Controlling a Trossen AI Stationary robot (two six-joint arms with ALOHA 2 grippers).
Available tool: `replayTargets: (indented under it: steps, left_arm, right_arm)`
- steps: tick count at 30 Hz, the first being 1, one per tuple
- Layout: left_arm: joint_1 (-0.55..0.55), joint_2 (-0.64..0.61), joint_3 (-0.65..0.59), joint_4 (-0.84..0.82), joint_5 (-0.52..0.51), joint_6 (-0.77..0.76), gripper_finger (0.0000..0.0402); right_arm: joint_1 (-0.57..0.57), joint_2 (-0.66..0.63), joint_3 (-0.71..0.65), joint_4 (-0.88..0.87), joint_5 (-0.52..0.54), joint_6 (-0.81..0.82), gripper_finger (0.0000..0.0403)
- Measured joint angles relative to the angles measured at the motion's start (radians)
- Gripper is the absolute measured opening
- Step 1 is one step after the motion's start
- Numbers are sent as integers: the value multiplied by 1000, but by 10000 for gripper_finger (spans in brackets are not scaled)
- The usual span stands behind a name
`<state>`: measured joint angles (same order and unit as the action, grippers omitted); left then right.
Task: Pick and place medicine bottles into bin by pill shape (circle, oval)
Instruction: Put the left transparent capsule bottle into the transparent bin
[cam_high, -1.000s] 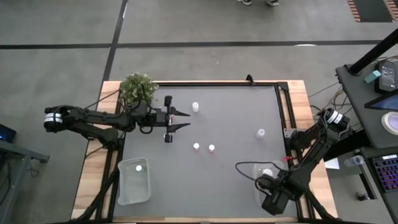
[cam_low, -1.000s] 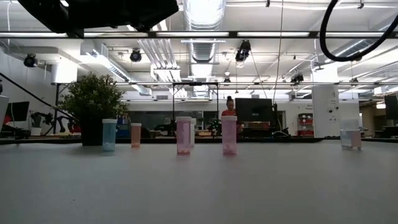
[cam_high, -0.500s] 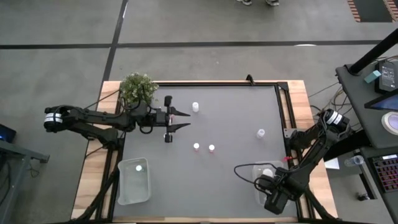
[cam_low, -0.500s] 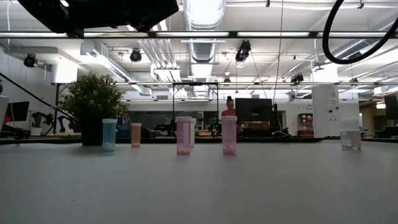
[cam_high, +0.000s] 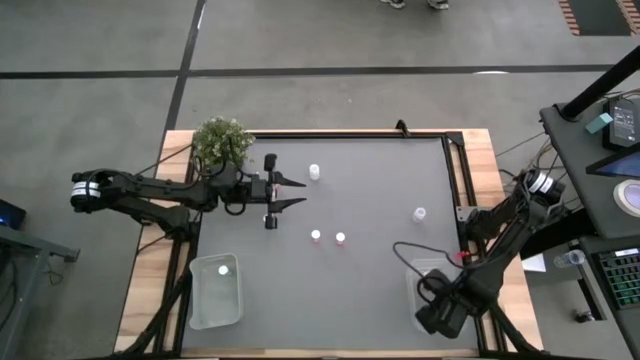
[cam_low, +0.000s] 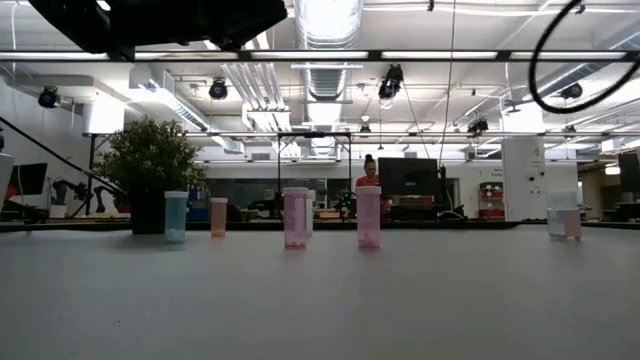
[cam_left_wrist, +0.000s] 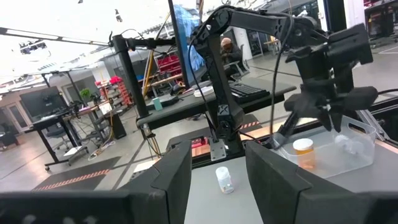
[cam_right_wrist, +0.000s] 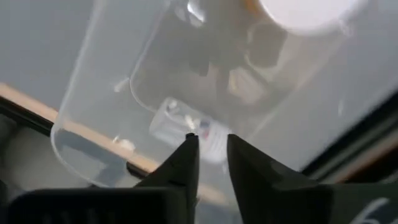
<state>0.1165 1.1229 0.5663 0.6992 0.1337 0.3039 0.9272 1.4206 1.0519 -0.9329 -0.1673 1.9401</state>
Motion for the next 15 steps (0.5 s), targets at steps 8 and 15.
replayTargets:
  steps: [8, 15]
  left_arm:
    - [1, 0, -3, -6, 0, 24, 134]
    - [1, -7, -3, -14, 0, 26, 134]
  right_arm:
    - [4, -7, -7, 27, -24, 197, 11]
    - [18, -3, -61, 99, -17, 257, 9]
